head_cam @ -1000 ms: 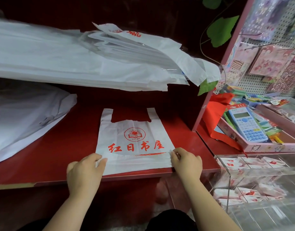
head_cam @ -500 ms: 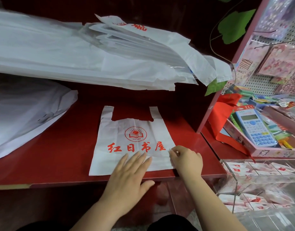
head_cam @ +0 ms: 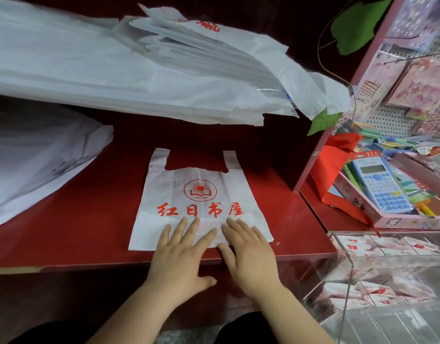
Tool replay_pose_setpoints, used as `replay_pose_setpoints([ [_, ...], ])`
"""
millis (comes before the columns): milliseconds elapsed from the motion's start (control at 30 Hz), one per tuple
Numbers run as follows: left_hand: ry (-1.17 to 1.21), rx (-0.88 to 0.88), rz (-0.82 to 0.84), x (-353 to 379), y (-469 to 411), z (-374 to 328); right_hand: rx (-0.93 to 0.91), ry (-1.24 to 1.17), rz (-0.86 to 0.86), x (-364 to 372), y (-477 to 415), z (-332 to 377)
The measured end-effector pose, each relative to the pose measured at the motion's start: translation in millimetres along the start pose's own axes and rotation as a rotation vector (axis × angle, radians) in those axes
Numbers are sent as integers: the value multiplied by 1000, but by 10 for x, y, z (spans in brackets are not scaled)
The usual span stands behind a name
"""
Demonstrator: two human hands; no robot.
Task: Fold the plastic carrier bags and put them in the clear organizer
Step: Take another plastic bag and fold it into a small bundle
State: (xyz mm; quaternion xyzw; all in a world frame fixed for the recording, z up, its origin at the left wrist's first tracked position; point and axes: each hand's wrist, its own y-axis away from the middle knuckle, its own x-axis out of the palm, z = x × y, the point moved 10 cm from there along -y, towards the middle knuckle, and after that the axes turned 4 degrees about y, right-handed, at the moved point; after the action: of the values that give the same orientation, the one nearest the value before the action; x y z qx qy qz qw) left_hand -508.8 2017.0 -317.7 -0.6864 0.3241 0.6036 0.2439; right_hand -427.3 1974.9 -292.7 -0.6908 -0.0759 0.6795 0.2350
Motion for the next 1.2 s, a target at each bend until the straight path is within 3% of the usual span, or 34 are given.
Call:
replay_pose_setpoints([
  [167,13,-76,-85,-152,152,486,145,56,214,17,152,-498],
  [233,11,13,-245,-278,258,623,208,-8,319,46,192,-669],
  [367,17,125,-302,-182,381,761,229,35,447,16,94,-684],
  [533,88,271,-662,-441,728,609,239,81,535,208,-254,-564],
  [567,113,272,-678,-450,754,619,261,41,488,208,-309,-515],
  [633,146,274,-696,-484,781,630,272,-152,214,46,-382,-338],
  [700,135,245,-692,-510,761,628,140,-441,-51,-229,-305,-11],
  [767,133,215,-701,-552,752,579,-121,-483,-82,-296,-82,394],
  [833,135,213,-746,-576,745,481,-259,-380,-54,-227,174,620],
  [1033,153,283,-785,-478,656,-30,-142,-420,-213,-166,346,342],
  [1200,185,320,-672,-428,564,10,-122,-501,-125,-133,259,-10],
])
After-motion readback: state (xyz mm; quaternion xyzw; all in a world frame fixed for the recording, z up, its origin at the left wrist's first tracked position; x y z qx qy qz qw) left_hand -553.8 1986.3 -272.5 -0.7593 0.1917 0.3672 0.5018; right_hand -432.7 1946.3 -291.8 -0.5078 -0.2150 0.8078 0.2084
